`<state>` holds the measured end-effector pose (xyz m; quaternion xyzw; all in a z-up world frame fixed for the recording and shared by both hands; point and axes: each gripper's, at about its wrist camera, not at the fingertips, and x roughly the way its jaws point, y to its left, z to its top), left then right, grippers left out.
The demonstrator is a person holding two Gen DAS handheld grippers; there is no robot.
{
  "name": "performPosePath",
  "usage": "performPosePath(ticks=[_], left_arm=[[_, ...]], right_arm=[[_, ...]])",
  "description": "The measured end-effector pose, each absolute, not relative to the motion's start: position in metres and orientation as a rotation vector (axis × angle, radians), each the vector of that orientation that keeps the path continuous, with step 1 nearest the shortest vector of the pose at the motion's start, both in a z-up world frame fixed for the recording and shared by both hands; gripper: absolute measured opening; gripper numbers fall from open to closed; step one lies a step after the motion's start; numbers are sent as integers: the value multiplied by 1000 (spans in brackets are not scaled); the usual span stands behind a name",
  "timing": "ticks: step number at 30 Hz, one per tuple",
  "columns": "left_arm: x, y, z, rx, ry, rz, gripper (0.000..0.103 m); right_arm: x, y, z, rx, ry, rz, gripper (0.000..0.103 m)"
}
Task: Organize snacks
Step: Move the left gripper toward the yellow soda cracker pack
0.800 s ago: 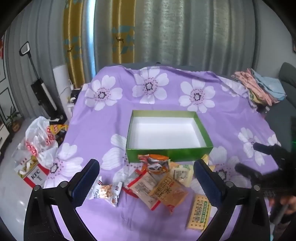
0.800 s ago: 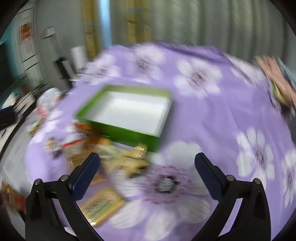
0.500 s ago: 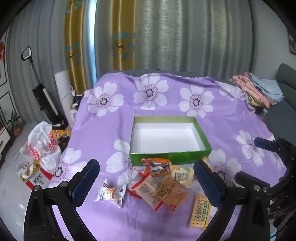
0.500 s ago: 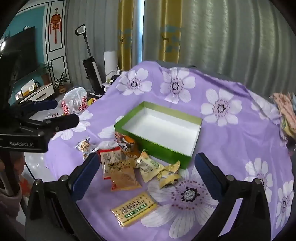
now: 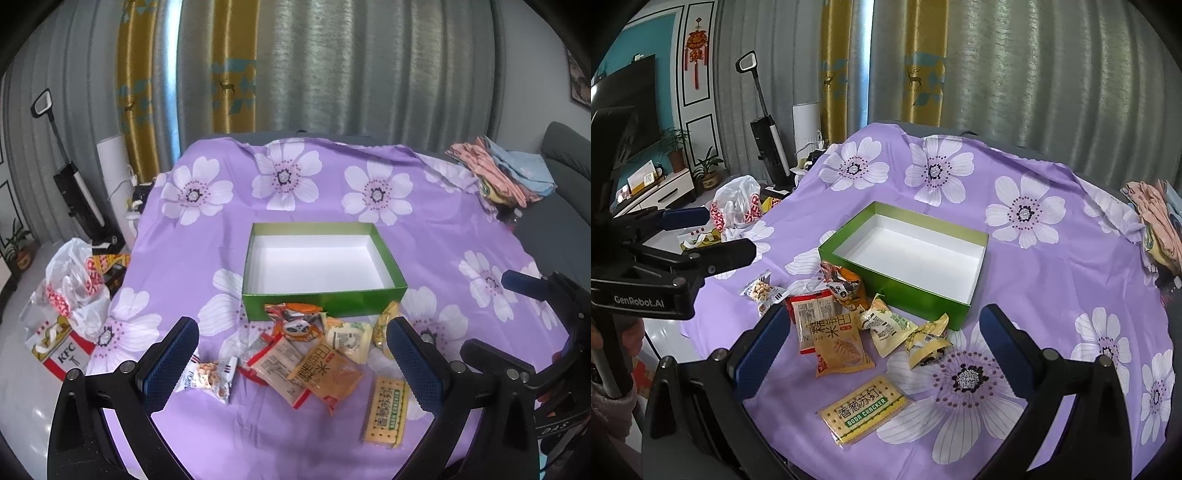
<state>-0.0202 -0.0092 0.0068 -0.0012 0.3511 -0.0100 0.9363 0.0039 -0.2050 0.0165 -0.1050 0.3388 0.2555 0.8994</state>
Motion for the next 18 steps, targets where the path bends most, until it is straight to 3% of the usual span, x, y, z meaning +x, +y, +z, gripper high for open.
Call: performPosePath(ticks=[10, 18], left_arm=[[-19, -13, -7, -43, 739, -74, 101], [-8, -11, -54, -160, 861, -184, 101]], right_arm=[[-1, -214, 11, -201, 711, 513, 103], [-1, -226, -20, -169, 791, 505, 103]])
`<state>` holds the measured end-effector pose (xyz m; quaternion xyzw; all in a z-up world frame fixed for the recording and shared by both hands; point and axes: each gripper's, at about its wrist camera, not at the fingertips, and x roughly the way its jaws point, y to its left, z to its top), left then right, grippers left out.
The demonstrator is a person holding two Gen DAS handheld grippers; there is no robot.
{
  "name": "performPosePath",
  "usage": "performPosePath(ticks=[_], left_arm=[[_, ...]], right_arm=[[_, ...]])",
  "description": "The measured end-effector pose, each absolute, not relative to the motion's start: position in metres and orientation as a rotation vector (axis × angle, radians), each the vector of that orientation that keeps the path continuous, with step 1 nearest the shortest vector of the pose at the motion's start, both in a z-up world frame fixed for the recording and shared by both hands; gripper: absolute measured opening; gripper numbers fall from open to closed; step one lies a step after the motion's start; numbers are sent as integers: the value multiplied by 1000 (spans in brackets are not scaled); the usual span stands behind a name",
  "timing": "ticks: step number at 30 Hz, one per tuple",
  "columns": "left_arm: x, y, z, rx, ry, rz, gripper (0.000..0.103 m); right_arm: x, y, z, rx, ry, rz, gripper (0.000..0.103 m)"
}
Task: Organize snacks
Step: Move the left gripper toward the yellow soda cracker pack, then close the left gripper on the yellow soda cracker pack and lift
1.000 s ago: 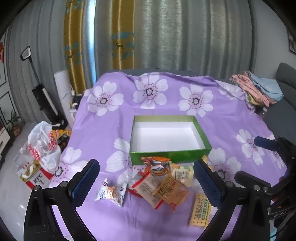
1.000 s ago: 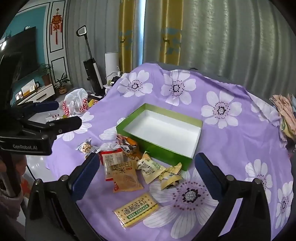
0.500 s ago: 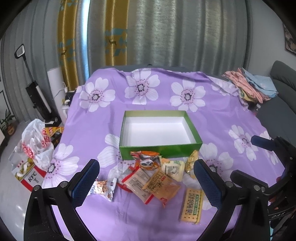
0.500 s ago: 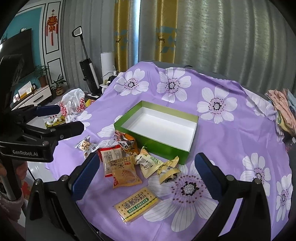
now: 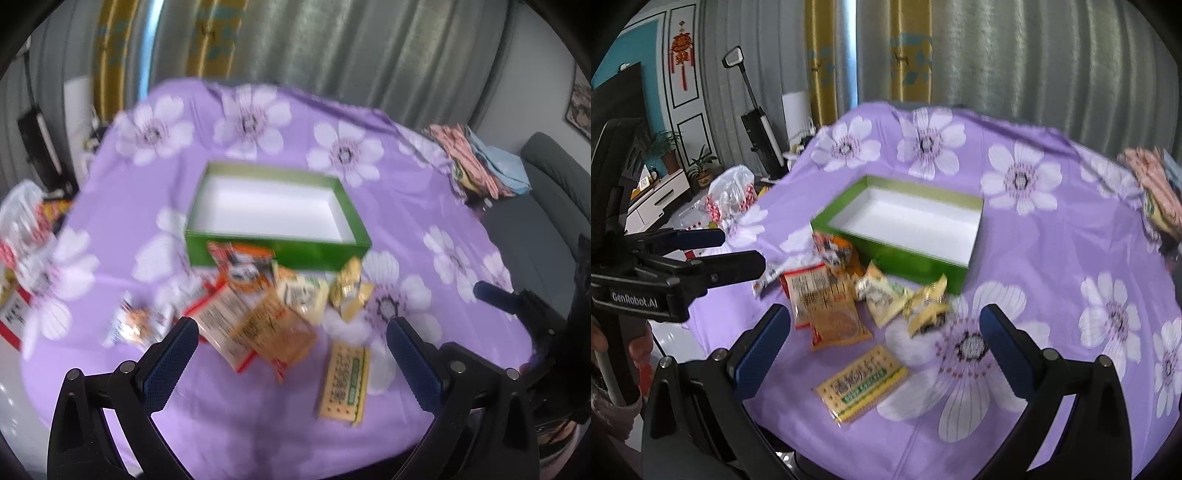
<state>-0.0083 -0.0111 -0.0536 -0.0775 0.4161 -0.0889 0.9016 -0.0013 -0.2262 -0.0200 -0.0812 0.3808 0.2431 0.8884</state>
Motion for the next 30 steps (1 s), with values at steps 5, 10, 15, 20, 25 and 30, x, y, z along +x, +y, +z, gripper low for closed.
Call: performPosePath(ticks=[5, 10, 15, 20, 25, 30], left_arm=[[-4, -19, -94, -214, 966, -233, 101], [-9, -37, -122, -245, 1023, -356, 101], [-12, -53, -146, -245, 1070, -422, 101], [-13, -64, -160, -235, 1086, -456, 101], [-9, -71, -167, -199, 1083, -461, 97], [-2, -71, -173, -210, 1087, -463, 82]], right_arm=[[-8, -233, -61, -171, 885, 511, 103], [-19, -234, -99, -190, 970, 536, 103], [-27, -233, -130, -151, 1038, 592, 103], [-34, -228, -154, -114, 1058, 619, 101], [-31, -224, -164, -79, 1044, 626, 97], [-28, -220, -170, -83, 1024, 621, 91]])
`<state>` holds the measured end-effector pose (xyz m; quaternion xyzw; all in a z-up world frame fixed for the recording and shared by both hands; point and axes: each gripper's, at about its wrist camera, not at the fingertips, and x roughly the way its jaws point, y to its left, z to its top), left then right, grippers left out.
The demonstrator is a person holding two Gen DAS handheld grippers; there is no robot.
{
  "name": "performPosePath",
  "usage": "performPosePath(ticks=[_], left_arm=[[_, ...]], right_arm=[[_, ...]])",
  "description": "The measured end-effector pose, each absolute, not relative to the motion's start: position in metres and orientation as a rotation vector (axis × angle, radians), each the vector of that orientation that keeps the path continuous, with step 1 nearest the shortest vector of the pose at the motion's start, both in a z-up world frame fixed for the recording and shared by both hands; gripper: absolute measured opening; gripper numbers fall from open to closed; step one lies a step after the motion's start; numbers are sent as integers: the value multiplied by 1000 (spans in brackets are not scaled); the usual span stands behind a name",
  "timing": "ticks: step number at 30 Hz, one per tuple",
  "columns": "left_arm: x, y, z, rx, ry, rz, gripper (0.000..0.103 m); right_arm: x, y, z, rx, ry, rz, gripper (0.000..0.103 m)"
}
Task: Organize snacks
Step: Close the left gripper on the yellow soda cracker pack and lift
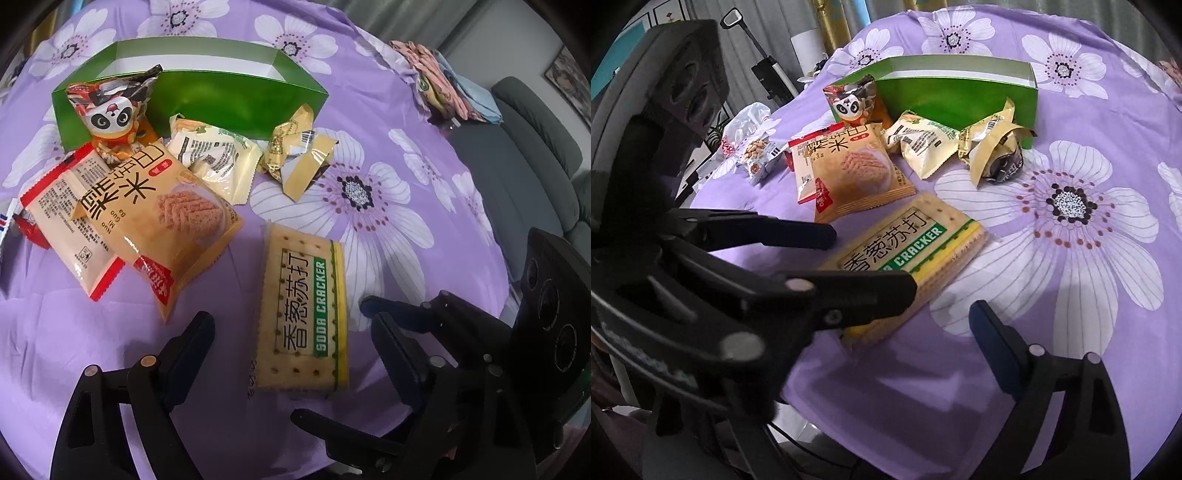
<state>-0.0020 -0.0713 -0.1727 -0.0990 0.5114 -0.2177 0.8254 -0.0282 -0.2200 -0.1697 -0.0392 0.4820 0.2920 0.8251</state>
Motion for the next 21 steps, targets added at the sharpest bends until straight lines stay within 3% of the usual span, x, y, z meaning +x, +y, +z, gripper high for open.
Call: performPosePath(ticks=[3, 8, 14, 21], left_arm=[[1, -71, -174, -221, 1089, -479, 67], [2, -75, -175, -232, 1092, -489, 51], [1, -80, -172, -214, 1088, -470, 51], [-3, -76, -155, -216, 1041, -464, 51]], right_arm=[[-27, -220, -171, -86, 1007, 621, 81], [-27, -214, -172, -95, 988, 646, 69], [-27, -210, -171, -105, 958, 646, 60], [-32, -214, -159, -86, 906, 652, 60]])
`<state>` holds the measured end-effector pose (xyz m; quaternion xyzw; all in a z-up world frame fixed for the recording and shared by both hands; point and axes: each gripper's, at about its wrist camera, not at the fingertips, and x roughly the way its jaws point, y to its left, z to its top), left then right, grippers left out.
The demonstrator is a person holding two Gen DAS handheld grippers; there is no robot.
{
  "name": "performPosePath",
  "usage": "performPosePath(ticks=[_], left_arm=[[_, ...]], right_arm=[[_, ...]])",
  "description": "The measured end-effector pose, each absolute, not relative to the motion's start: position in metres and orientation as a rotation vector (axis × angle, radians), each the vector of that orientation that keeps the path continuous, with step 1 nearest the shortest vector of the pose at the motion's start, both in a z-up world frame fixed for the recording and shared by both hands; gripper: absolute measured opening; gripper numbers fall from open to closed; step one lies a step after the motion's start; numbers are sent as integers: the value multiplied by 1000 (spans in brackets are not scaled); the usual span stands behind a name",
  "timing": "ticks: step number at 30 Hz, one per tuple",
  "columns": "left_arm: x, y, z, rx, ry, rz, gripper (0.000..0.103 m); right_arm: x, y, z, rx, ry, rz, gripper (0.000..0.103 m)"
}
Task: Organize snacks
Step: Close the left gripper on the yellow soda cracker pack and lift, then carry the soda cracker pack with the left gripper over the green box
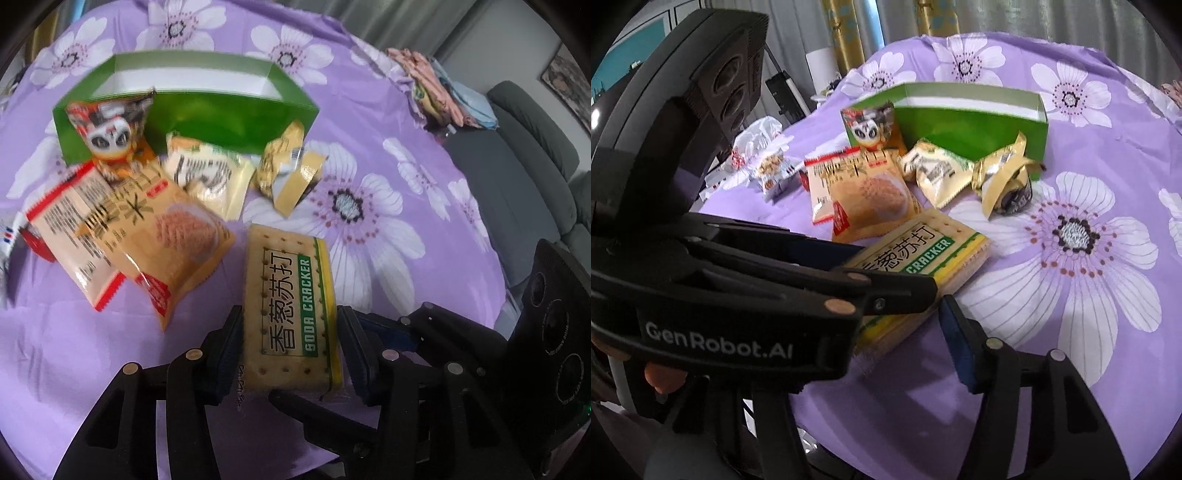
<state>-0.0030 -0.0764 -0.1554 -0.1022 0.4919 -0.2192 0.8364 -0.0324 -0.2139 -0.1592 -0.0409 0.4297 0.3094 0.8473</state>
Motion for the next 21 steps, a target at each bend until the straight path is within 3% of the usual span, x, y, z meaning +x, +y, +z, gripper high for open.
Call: performPosePath(ticks=[13, 15, 21], left_arm=[[35, -59, -84, -211, 874, -443, 51], [45, -57, -75, -214, 853, -456, 41], [101, -41, -82, -254, 869, -433, 41]], right_arm=[[-2, -197, -92, -96, 695, 669, 60], [8, -192, -80, -96, 638, 675, 57], [67, -171, -75, -92, 624, 682, 54]])
